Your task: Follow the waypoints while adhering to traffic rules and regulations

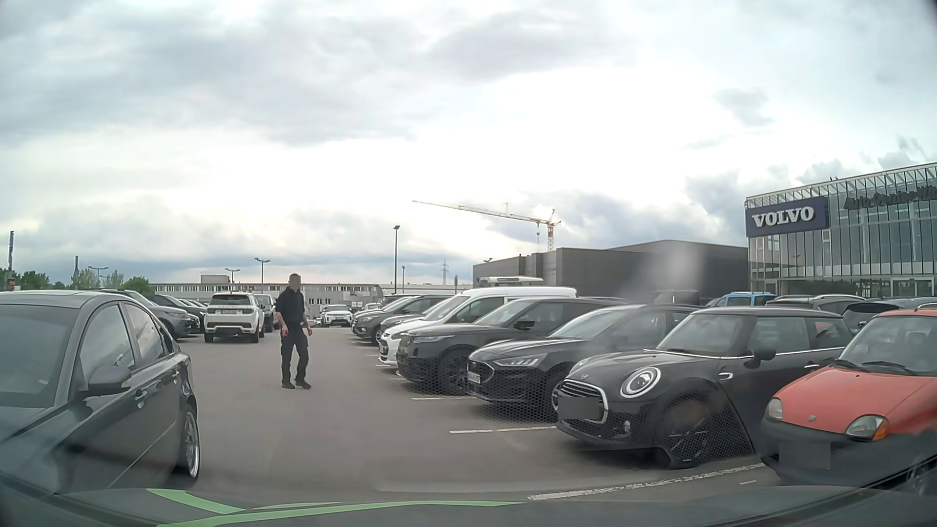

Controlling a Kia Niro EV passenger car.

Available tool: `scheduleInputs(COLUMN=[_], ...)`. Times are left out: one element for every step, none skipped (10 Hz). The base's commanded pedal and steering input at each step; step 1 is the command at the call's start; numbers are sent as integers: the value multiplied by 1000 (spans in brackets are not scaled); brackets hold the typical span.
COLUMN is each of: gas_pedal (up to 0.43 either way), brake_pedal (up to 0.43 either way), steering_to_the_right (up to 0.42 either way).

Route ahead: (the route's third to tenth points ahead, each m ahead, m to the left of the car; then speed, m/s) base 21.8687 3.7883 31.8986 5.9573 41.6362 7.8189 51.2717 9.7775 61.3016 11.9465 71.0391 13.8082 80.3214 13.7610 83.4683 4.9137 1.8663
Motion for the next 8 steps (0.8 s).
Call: scheduleInputs(gas_pedal=[0,0,0,0,0,0,0,0], brake_pedal=[116,128,152,177,177,159,152,171], steering_to_the_right=[-59,-55,-57,-60,-60,-61,-69,-87])
